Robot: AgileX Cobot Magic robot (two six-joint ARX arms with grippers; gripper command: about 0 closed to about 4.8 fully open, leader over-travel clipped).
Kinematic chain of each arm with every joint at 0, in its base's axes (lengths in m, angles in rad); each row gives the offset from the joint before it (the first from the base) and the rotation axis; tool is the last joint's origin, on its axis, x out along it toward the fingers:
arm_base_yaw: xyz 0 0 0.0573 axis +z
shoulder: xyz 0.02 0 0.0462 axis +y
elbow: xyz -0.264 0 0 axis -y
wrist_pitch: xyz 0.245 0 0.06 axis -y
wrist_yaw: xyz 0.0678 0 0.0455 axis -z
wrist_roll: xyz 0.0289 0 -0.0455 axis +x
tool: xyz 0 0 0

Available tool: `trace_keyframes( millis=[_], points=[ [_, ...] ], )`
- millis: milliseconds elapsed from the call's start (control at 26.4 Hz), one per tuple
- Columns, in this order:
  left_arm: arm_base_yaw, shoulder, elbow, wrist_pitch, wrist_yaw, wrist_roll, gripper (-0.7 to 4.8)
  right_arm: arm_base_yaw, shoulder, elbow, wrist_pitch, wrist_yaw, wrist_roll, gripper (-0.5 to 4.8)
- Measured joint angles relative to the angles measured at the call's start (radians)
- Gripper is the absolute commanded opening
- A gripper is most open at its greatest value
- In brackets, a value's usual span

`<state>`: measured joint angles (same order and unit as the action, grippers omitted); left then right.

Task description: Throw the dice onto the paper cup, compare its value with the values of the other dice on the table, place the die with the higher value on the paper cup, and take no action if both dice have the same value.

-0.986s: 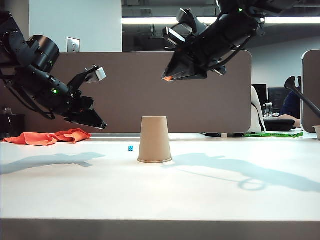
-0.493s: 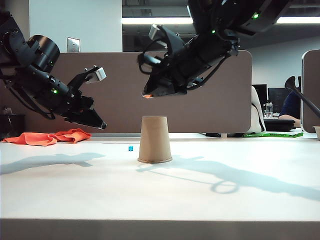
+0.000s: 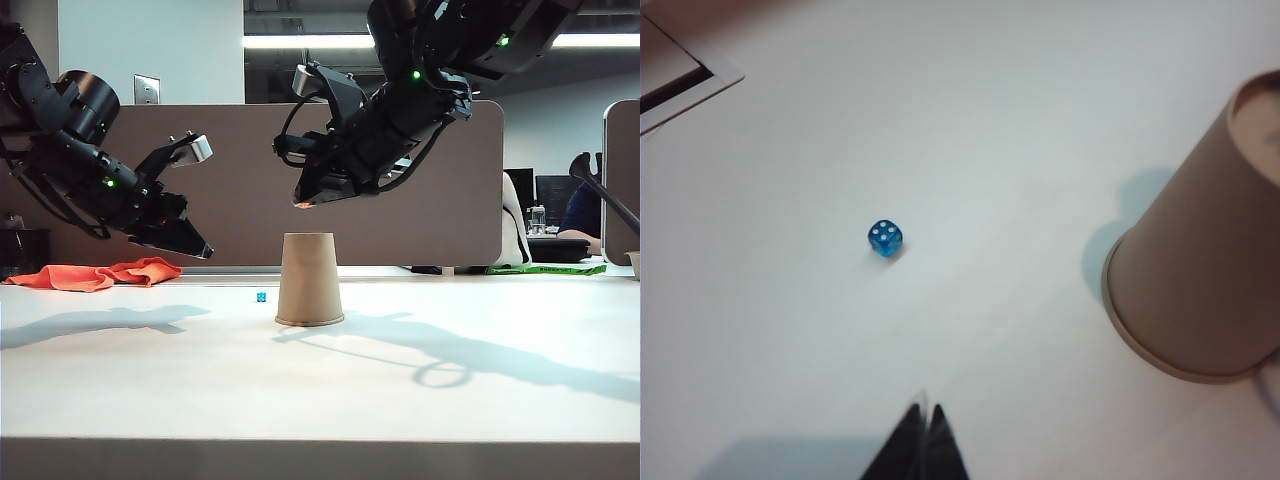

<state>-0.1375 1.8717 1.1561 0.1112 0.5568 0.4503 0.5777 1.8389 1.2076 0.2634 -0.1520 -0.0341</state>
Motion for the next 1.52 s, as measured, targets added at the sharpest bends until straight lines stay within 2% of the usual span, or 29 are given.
trace_keyframes(
  millis=[493,721,986,1100,1517],
  points=[
    [0.0,0.0,0.0,-0.002,0.0,0.0,-0.05,0.0,0.034,0.0,0.003,0.002,-0.019,0.45],
    [0.0,0.0,0.0,-0.002,0.0,0.0,-0.06,0.0,0.045,0.0,0.018,0.044,-0.02,0.45],
    [0.0,0.0,0.0,-0.002,0.0,0.0,-0.06,0.0,0.048,0.0,0.025,0.046,-0.02,0.46],
    [0.0,0.0,0.0,-0.002,0.0,0.0,-0.06,0.0,0.048,0.0,0.024,0.046,-0.02,0.68],
    [0.0,0.0,0.0,-0.002,0.0,0.0,-0.05,0.0,0.048,0.0,0.025,0.046,-0.02,0.68]
  ],
)
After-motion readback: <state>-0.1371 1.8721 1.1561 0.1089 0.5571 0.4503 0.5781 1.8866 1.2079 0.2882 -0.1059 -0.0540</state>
